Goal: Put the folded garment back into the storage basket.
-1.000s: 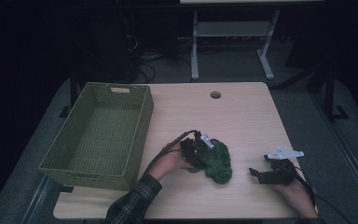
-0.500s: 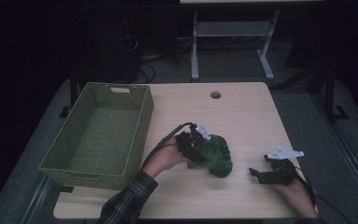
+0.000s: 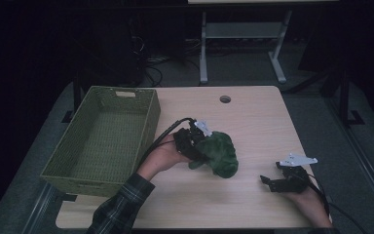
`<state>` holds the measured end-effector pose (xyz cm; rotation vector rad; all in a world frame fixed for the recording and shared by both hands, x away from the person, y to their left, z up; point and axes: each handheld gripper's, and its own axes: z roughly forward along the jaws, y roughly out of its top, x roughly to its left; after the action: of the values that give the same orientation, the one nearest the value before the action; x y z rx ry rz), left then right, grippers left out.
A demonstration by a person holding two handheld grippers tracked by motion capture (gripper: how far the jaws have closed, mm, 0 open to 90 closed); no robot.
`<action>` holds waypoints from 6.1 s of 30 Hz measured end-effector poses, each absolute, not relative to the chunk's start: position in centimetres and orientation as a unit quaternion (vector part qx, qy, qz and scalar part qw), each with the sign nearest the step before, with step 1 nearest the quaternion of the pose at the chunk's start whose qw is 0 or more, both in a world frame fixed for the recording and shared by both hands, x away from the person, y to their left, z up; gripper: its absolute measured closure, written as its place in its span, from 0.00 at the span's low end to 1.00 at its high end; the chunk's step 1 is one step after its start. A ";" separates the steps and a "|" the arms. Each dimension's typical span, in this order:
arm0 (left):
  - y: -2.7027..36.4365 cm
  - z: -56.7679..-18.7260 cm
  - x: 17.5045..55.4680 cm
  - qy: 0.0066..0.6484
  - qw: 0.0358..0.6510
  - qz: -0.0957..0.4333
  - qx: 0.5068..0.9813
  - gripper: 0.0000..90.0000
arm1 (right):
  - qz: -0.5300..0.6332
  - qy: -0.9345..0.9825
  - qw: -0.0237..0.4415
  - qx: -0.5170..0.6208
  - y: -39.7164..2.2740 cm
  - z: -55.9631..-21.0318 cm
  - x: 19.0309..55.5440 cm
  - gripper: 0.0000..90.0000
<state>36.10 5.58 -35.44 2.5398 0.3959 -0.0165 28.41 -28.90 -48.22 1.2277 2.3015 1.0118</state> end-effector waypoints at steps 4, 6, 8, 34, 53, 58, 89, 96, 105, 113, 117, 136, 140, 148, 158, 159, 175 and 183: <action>6.5 -34.4 36.2 0.153 0.282 0.003 0.947 0.72 | 0.354 0.810 0.174 0.433 -28.9 -48.3 28.5 0.15; 7.0 -33.9 36.2 0.156 0.282 0.008 0.947 0.72 | 0.354 0.811 0.173 0.433 -28.9 -48.3 28.5 0.13; 7.7 -33.3 36.3 0.158 0.282 0.013 0.946 0.72 | 0.352 0.811 0.174 0.433 -28.9 -48.3 28.6 0.11; 18.2 -27.1 36.4 0.239 0.291 0.084 0.923 0.72 | 0.341 0.810 0.169 0.446 -28.8 -48.4 28.8 0.01; 27.4 -28.0 35.6 0.341 0.265 0.140 0.891 0.72 | 0.341 0.810 0.168 0.446 -28.8 -48.4 28.8 0.01; 29.3 -29.4 35.4 0.371 0.256 0.144 0.881 0.72 | 0.341 0.810 0.169 0.446 -28.8 -48.4 28.8 0.01; 33.0 -40.4 37.9 0.445 0.201 0.105 0.866 0.62 | 0.341 0.811 0.169 0.445 -28.8 -48.4 28.8 0.01; 33.3 -40.7 38.0 0.452 0.207 0.097 0.862 0.36 | 0.341 0.811 0.170 0.444 -28.8 -48.4 28.8 0.01; 33.7 -39.5 37.7 0.453 0.230 0.122 0.853 0.18 | 0.341 0.811 0.169 0.445 -28.8 -48.4 28.8 0.01; 32.8 -36.4 37.4 0.450 0.268 0.142 0.840 0.18 | 0.341 0.811 0.170 0.444 -28.8 -48.4 28.8 0.01; 31.6 -35.0 37.2 0.438 0.284 0.147 0.840 0.18 | 0.341 0.811 0.170 0.444 -28.8 -48.4 28.8 0.01; 23.2 -31.9 35.7 0.364 0.362 0.150 0.845 0.18 | 0.341 0.810 0.170 0.446 -28.8 -48.4 28.7 0.01; 20.9 -31.8 35.1 0.345 0.377 0.143 0.848 0.18 | 0.341 0.810 0.170 0.446 -28.8 -48.4 28.7 0.01; 17.6 -33.0 34.8 0.330 0.390 0.131 0.849 0.18 | 0.341 0.810 0.170 0.445 -28.8 -48.4 28.7 0.01; 13.3 -35.9 34.5 0.307 0.395 0.135 0.855 0.18 | 0.341 0.810 0.170 0.446 -28.8 -48.4 28.7 0.01; 13.1 -36.2 34.4 0.308 0.395 0.134 0.855 0.18 | 0.341 0.810 0.170 0.446 -28.8 -48.4 28.7 0.01; 10.2 -43.7 34.2 0.302 0.367 0.126 0.871 0.17 | 0.341 0.810 0.170 0.446 -28.8 -48.4 28.7 0.01; 9.7 -46.9 34.3 0.301 0.348 0.122 0.880 0.16 | 0.341 0.810 0.170 0.446 -28.8 -48.4 28.7 0.01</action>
<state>34.34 9.69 -46.88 2.2807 0.7800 0.3169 28.74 -28.77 -48.38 1.2671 2.3024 0.9685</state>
